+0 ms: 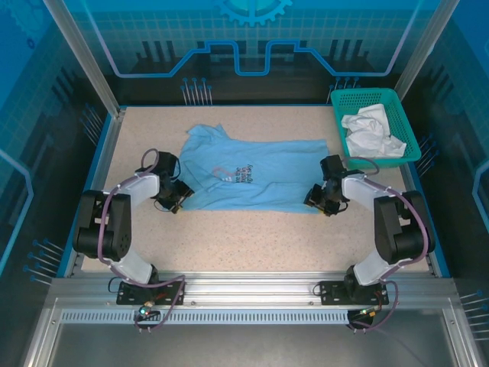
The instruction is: Fold and stack the t-shirts
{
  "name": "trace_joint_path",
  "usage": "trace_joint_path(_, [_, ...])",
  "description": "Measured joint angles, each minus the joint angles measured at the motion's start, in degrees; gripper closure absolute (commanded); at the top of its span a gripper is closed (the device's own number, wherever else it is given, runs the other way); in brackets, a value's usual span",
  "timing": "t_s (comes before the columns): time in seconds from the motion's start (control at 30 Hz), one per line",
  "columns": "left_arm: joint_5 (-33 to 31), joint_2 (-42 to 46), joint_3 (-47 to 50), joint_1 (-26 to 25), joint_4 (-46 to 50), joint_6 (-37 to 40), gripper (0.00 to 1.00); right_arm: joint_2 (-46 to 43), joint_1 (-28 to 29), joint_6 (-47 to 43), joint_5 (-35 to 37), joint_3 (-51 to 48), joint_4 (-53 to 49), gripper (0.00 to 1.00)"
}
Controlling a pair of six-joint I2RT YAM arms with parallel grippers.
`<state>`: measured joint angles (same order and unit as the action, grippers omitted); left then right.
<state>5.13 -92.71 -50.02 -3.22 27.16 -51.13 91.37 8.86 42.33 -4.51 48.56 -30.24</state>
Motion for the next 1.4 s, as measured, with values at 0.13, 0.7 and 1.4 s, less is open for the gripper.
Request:
trace_joint_path(0.13, [-2.3, 0.1, 0.0, 0.6, -0.7, -1.1, 0.46, -1.2, -4.8, 2.0, -1.9, -1.6, 0.5, 0.49])
trace_joint_path(0.7, [-8.0, 9.7, -5.2, -3.1, 6.1, 2.0, 0.49, -13.6, -2.8, -1.4, 1.0, -3.6, -4.3, 0.33])
trace_joint_path(1.4, [-8.4, -1.4, -0.9, -18.0, -3.0, 1.5, 0.57, 12.0, 26.6, 0.9, 2.4, 13.5, 1.8, 0.6])
